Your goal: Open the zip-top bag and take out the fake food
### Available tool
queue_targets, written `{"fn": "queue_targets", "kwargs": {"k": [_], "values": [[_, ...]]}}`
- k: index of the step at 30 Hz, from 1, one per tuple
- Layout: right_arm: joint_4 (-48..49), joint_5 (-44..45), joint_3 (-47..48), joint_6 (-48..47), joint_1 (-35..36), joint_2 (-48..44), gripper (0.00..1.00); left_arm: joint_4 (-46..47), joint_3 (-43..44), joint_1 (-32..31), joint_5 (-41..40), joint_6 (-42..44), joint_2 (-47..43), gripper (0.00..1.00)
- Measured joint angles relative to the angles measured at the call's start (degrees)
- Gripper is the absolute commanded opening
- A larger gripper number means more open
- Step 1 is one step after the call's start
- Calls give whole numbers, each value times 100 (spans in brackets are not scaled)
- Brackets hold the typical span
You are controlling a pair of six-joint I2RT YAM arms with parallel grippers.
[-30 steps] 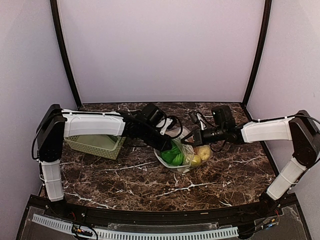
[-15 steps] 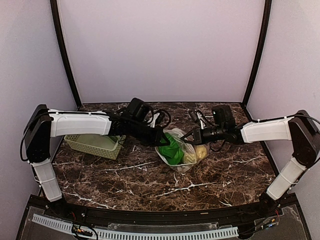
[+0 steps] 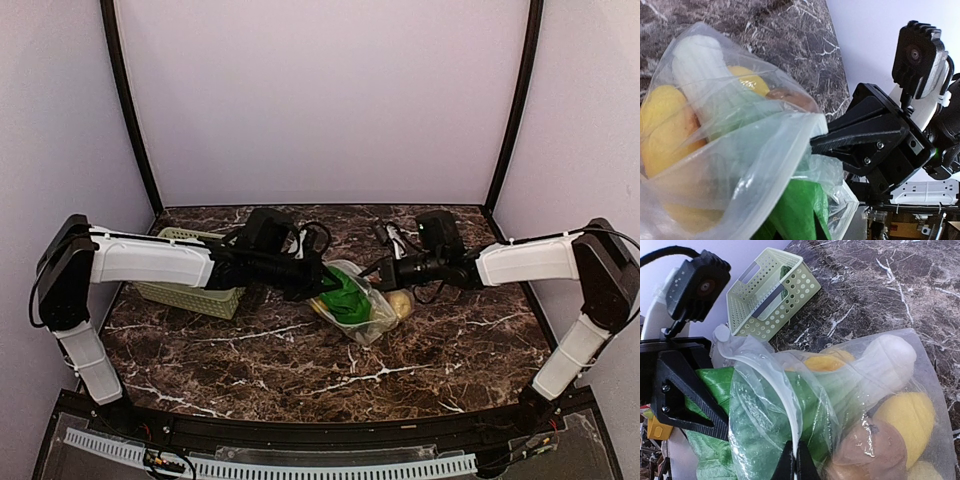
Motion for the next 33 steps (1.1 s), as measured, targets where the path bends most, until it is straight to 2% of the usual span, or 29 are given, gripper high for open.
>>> {"fn": "queue_targets", "kwargs": {"k": [2, 4, 6, 12, 18, 26, 33], "values": [[-79, 83, 59, -42, 0, -48, 3, -116, 116, -61, -225, 96, -7, 1], [-149, 127, 105, -109, 0, -109, 27, -42, 76, -94, -306, 92, -17, 1], [-190, 120, 111, -127, 7, -175, 37, 48, 11, -98, -293, 81, -17, 1], [-496, 138, 52, -350, -90, -625, 55, 153, -109, -59, -210, 144, -17, 1], [-859, 258, -9, -704, -798, -940, 65, 153, -334, 101, -28, 452, -22, 1], [-1342, 345, 50, -1211, -929, -184, 68, 243, -474, 352, 299, 619, -42, 1], [-1416, 313, 50, -1554, -929, 149, 47, 286, -476, 437, 507, 605, -42, 1]]}}
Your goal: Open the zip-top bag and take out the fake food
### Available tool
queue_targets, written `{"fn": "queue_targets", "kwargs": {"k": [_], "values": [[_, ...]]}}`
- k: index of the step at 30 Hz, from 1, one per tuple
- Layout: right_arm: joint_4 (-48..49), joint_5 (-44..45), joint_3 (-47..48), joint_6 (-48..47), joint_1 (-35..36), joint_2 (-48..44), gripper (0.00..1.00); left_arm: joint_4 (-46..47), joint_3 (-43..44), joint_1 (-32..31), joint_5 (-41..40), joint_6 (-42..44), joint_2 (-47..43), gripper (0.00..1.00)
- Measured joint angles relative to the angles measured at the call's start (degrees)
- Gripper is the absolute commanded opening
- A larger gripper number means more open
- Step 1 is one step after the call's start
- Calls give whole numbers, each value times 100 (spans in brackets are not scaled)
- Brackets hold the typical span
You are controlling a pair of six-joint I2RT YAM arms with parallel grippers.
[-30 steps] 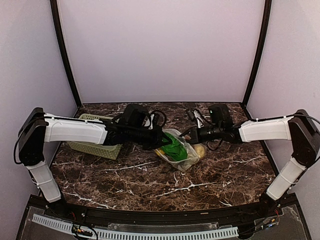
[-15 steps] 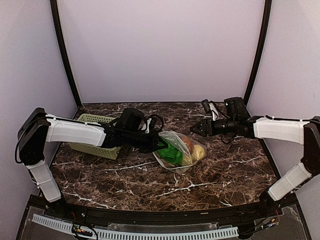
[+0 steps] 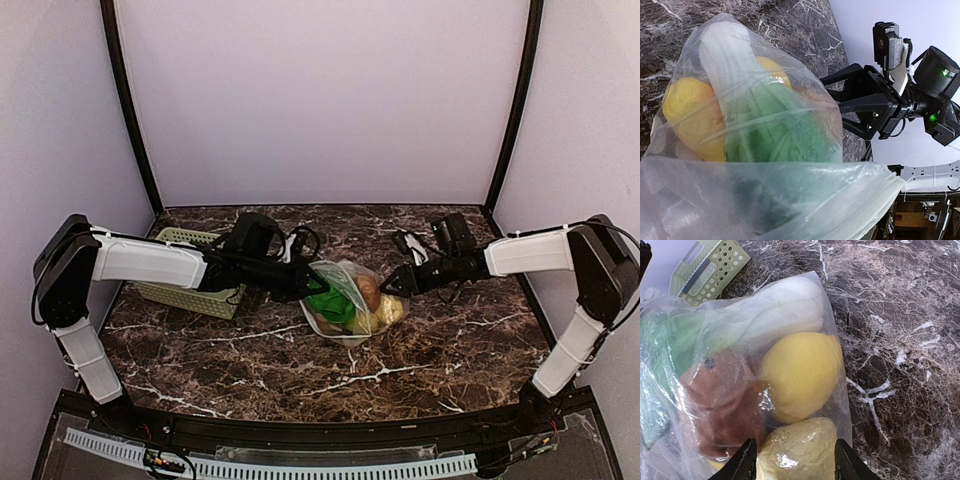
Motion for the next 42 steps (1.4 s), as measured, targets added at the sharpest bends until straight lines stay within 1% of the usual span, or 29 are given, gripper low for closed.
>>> {"fn": "queue_targets", "kwargs": {"k": [1, 2, 3, 4, 5, 6, 7, 8, 9, 13, 14, 15, 22, 30, 35, 42], "values": [[0, 0, 0, -28, 0, 37, 42, 0, 0, 7, 13, 0, 0, 1], [-2, 2, 0, -59, 0, 76, 40, 2, 0, 20, 31, 0, 0, 1], [4, 9, 0, -107, 0, 116, 41, 2, 0, 31, 42, 0, 0, 1], [4, 9, 0, -109, 0, 162, 48, 2, 0, 35, 57, 0, 0, 1], [17, -4, 0, -107, 0, 210, 58, 7, 0, 42, 70, 0, 0, 1], [50, -7, 0, -125, 0, 243, 62, 15, 0, 46, 87, 2, 0, 1], [66, 7, 0, -131, 0, 264, 62, 28, 0, 52, 103, 2, 0, 1], [68, 28, 0, -138, 0, 293, 58, 42, 0, 57, 127, 0, 0, 1], [79, 33, 0, -127, 0, 323, 51, 59, 0, 61, 146, 0, 0, 1], [162, -42, 39, -107, -4, 358, 12, 153, 0, 68, 210, -22, 0, 1], [186, -50, 61, -103, 0, 358, 4, 173, 0, 68, 225, -50, 0, 1], [214, -33, 76, -116, 7, 358, 0, 201, 0, 72, 238, -85, 0, 1], [240, 299, 63, -96, 7, 299, 0, 293, 0, 81, 286, -439, -175, 1], [199, 1123, -140, 57, 7, -111, 0, 109, -50, 81, 396, -553, -940, 1], [175, 1508, -149, 144, -7, -227, 0, -7, -323, 81, 551, -407, -1202, 1], [79, 1681, -168, 234, -70, -269, 0, -9, -647, 81, 992, 94, -1292, 1]]}}
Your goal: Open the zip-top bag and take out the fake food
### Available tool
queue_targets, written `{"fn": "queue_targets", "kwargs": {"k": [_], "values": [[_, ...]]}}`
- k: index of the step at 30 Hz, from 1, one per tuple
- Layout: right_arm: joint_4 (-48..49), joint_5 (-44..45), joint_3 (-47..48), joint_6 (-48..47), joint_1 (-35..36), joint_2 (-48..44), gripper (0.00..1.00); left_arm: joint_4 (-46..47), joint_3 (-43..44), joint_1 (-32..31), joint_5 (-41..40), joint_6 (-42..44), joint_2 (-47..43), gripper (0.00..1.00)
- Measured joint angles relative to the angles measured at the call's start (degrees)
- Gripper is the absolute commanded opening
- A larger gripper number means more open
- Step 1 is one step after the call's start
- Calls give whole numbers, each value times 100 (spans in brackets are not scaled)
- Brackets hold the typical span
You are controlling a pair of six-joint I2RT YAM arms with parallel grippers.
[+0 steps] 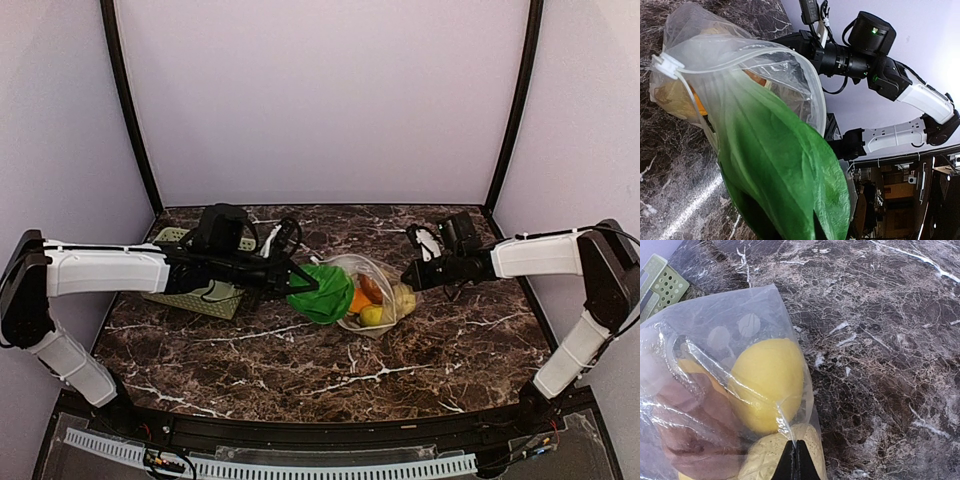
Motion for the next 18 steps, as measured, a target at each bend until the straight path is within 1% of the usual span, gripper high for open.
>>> {"fn": "queue_targets", "kwargs": {"k": [4, 9, 12, 15, 18], "values": [[-26, 33, -2, 17, -37, 0, 0, -26, -111, -4, 219, 260, -273, 1], [-28, 37, -61, 17, -144, -26, 0, -289, -275, -4, 273, 584, -1054, 1], [-31, 28, -120, 22, -210, -52, 0, -490, -330, 35, 195, 728, -1606, 1], [-20, -7, -162, 39, -243, -92, 0, -629, -361, 214, 61, 785, -1996, 1], [-20, -52, -173, 46, -251, -116, 0, -898, -393, 501, -348, 787, -2306, 1]]}}
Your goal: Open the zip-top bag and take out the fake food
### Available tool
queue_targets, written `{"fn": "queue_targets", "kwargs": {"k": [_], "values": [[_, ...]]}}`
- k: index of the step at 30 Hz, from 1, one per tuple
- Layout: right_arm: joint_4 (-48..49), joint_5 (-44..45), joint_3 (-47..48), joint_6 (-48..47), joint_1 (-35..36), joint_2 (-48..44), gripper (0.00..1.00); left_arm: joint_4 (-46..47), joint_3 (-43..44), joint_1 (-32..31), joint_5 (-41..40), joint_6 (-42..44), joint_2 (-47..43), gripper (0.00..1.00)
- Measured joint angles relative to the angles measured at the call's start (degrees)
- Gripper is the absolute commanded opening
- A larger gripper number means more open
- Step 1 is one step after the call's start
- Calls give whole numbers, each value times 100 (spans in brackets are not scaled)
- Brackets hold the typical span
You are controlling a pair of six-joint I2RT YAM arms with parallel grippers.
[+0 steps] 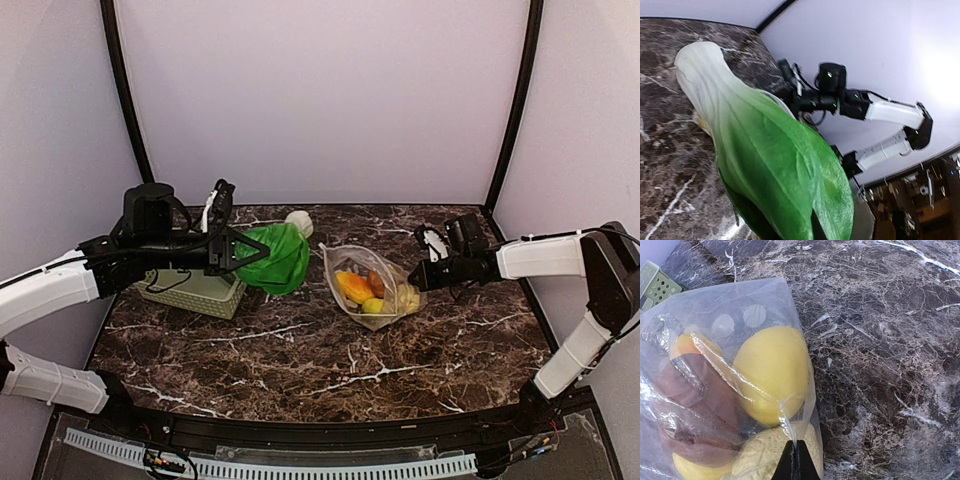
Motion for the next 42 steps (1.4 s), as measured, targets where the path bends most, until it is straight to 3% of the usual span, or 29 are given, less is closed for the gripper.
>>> {"fn": "queue_targets", "kwargs": {"k": [3, 9, 15, 24, 30, 31, 34, 38, 42], "values": [[-2, -39, 0, 0, 0, -2, 0, -380, 0, 146, -789, -11, -286, 1], [2, -116, 0, 13, 0, -4, 0, -1342, 13, 179, -3117, -358, -876, 1], [0, -184, 0, 17, 0, -11, 0, -2229, 44, 516, -4769, -785, -667, 1], [-11, -304, -13, 35, 0, -149, 0, -2212, -13, 1600, -5180, -999, 129, 1], [7, -374, -44, 61, 0, -153, 0, -1980, -42, 1867, -5003, -1064, 951, 2], [13, -393, -57, 63, 0, -153, 0, -1910, -66, 1888, -4955, -1071, 1075, 6], [13, -435, -87, 79, 0, -153, 0, -1773, -74, 1897, -4843, -1047, 1401, 35], [22, -461, -94, 81, 0, -153, 0, -1600, -74, 1895, -4697, -890, 1563, 64], [31, -481, -94, 81, 0, -153, 0, -1274, -74, 1882, -4529, -575, 1482, 82]]}}
